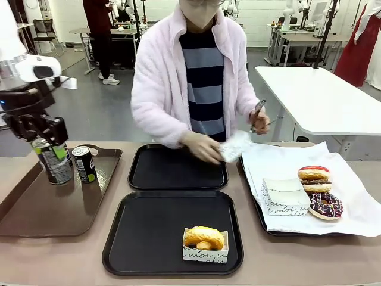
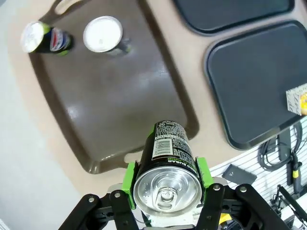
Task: Set up donuts and drinks on trays.
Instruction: Pick up one Pepsi coke and place it on the Flat Tray.
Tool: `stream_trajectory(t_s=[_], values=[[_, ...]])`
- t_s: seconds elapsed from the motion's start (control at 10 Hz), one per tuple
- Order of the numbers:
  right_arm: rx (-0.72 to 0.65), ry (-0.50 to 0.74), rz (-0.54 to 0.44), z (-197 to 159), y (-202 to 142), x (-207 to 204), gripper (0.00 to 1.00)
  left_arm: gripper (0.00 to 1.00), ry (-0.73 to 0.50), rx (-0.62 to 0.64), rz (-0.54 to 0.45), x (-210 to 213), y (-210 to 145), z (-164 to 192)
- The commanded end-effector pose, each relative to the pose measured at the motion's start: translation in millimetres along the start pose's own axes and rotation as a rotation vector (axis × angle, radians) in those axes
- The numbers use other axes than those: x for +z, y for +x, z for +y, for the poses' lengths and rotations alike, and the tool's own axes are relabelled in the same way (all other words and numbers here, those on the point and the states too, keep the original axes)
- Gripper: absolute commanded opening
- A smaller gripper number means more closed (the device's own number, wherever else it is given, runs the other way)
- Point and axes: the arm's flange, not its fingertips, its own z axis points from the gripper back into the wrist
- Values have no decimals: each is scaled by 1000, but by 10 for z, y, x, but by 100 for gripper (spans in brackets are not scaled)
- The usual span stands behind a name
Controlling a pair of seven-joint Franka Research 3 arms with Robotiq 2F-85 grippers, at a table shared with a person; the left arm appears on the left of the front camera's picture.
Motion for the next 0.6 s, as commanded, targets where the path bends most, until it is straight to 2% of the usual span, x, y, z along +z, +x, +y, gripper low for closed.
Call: stream_trajectory(t_s=[0.0, 0.2, 0.5], values=[[15, 13, -3, 2, -15, -16, 100, 58, 30, -76, 29, -77, 93, -423], [15, 13, -3, 2, -15, -16, 100, 58, 17, -162, 49, -302, 162, -879], [15, 13, -3, 2, -15, -16, 100, 58, -18, -266, 28, -639, 128, -1491]])
